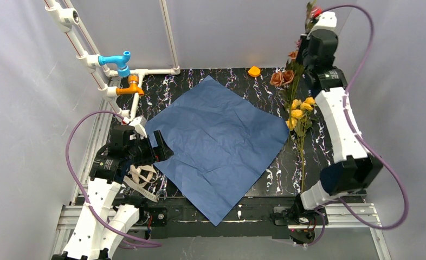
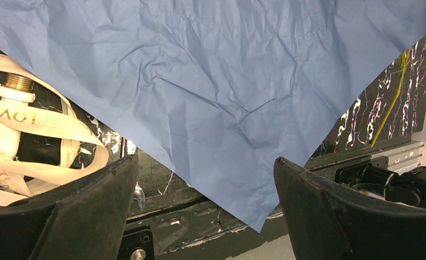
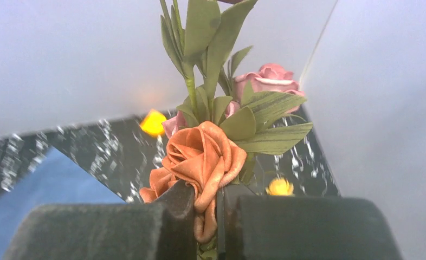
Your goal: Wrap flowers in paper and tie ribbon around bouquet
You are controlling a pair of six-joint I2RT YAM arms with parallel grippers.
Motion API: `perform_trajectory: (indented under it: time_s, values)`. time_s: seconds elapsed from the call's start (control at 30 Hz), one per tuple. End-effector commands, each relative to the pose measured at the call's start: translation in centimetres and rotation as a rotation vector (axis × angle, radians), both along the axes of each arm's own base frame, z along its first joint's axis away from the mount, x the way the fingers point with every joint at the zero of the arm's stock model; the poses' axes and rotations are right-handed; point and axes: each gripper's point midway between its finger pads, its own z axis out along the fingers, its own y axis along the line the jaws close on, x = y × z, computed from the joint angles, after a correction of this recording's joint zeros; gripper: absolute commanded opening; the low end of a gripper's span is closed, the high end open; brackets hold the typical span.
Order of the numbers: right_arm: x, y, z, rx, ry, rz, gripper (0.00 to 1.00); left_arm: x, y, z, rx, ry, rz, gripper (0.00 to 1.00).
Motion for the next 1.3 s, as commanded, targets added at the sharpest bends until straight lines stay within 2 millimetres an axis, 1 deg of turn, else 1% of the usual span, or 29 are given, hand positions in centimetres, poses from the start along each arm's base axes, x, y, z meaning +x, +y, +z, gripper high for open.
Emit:
perform_trajectory:
  time_s: [0.0,0.17,0.23,0.27,0.3,0.33,0.37,0.4,0.43,0.47,0.5,0.53,0.6,0.63,0.67,0.8,0.83,0.87,0.9,0.93,0.97,1.07,1.17,1.27]
  values:
    - [-2.8,0.8,9.9,0.046,-0.292,0.069,0.01,0.0,0.0,-0.2,0.005,-0.003,-0.011,0.94]
    - [-4.6,1.0,14.1,0.072,-0.348,0.081,0.01,0.0,0.0,-0.2,0.002,-0.007,-0.014,0.93]
    - [-4.0,0.6,11.9,0.055,-0.258,0.050,0.01,0.0,0.0,-0.2,0.002,-0.006,-0.014,0.93]
    - [-3.3,0.3,7.5,0.032,-0.133,0.025,0.01,-0.1,0.0,-0.1,0.002,-0.008,-0.014,0.93]
    - [-3.0,0.4,2.8,0.009,-0.003,0.025,0.01,-0.1,0.0,-0.1,0.001,-0.010,-0.014,0.93]
    - [-3.0,0.0,-2.9,-0.025,0.156,0.006,0.01,-0.1,0.0,-0.1,0.001,-0.013,-0.013,0.93]
    - [-3.1,-0.6,-6.1,-0.067,0.265,-0.021,0.01,-0.1,0.0,-0.2,-0.001,-0.008,-0.015,0.93]
    - [-3.2,-1.7,-9.0,-0.131,0.388,-0.068,0.01,-0.1,-0.1,-0.3,-0.002,-0.003,-0.019,0.92]
    - [-3.2,-2.1,-11.7,-0.190,0.498,-0.069,0.01,0.0,-0.2,-0.3,-0.004,0.000,-0.021,0.92]
    - [-3.3,-2.4,-13.3,-0.220,0.555,-0.077,0.01,0.0,-0.2,-0.3,-0.004,0.002,-0.023,0.92]
    - [-3.5,-2.8,-15.4,-0.250,0.610,-0.083,0.01,0.0,-0.2,-0.3,-0.006,0.002,-0.024,0.92]
    - [-3.8,-3.1,-17.2,-0.260,0.652,-0.100,0.33,0.0,-0.2,-0.3,-0.006,-0.002,-0.025,0.92]
    - [-4.0,-3.2,-18.1,-0.251,0.677,-0.118,0.83,-0.1,-0.2,-0.3,-0.006,-0.001,-0.025,0.92]
    - [-4.1,-3.0,-18.3,-0.240,0.679,-0.119,0.95,-0.1,-0.3,-0.3,-0.008,-0.001,-0.025,0.92]
    - [-4.2,-2.8,-18.3,-0.222,0.678,-0.115,0.98,-0.1,-0.3,-0.3,-0.011,-0.002,-0.025,0.92]
    - [-5.1,-1.1,-17.5,-0.111,0.628,-0.063,0.98,-0.1,-0.4,-0.3,-0.012,0.001,-0.032,0.92]
    - [-5.6,-0.7,-17.1,-0.064,0.599,-0.059,0.98,-0.1,-0.4,-0.3,-0.013,0.003,-0.032,0.92]
    - [-6.1,-0.3,-17.2,-0.021,0.583,-0.059,0.98,-0.1,-0.4,-0.3,-0.014,0.001,-0.034,0.92]
    - [-7.0,0.3,-17.7,0.021,0.582,-0.046,0.98,-0.1,-0.4,-0.3,-0.015,0.001,-0.034,0.92]
    - [-8.1,1.0,-19.3,0.062,0.603,-0.024,0.99,-0.1,-0.5,-0.3,-0.016,0.000,-0.036,0.92]
    - [-8.9,1.7,-20.0,0.103,0.599,-0.003,0.98,-0.1,-0.5,-0.2,-0.017,-0.001,-0.037,0.92]
    - [-10.9,2.8,-22.2,0.165,0.610,0.033,0.92,-0.1,-0.6,-0.2,-0.021,-0.003,-0.043,0.92]
    - [-11.9,3.5,-24.3,0.177,0.662,0.064,0.90,-0.1,-0.6,-0.2,-0.023,-0.003,-0.046,0.92]
    - [-11.9,3.9,-26.1,0.169,0.705,0.080,0.87,-0.1,-0.6,-0.3,-0.022,0.000,-0.045,0.92]
